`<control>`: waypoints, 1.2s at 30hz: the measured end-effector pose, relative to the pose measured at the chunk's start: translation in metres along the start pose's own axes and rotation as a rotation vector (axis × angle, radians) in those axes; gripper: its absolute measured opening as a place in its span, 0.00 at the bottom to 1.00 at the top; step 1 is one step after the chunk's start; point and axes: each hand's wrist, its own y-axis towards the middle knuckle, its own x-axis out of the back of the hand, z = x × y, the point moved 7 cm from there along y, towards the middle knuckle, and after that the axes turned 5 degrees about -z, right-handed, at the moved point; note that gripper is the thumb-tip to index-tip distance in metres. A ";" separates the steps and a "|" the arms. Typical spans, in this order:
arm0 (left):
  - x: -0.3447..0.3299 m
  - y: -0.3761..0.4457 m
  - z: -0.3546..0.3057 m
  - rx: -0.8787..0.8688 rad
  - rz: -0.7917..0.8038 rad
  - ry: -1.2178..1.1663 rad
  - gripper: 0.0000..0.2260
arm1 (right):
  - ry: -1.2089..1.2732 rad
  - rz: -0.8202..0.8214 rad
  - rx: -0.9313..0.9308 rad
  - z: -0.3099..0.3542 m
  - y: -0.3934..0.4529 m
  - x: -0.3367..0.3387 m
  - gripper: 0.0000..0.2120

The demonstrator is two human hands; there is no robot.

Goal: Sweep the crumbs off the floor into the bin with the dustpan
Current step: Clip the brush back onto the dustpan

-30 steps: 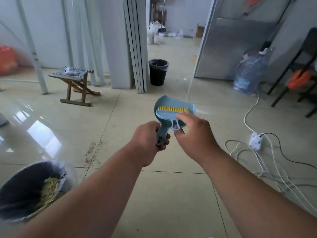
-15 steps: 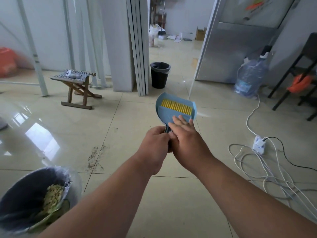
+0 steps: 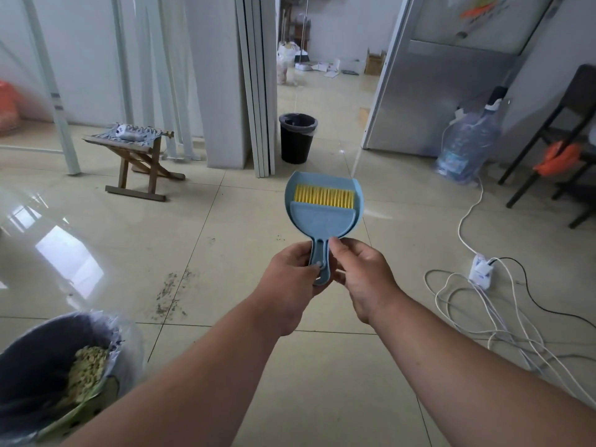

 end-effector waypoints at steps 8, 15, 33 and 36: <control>0.021 -0.007 0.031 0.111 -0.099 0.265 0.11 | -0.033 -0.053 -0.182 -0.038 -0.001 -0.004 0.08; 0.084 0.010 0.038 0.103 -0.273 0.357 0.05 | -0.099 -0.052 -0.349 -0.101 -0.009 -0.021 0.07; 0.221 0.057 0.377 0.627 -0.434 0.610 0.07 | -0.352 -0.050 -0.898 -0.460 -0.017 -0.040 0.10; 0.234 0.060 0.404 0.676 -0.434 0.655 0.07 | -0.397 -0.036 -0.945 -0.483 -0.018 -0.044 0.10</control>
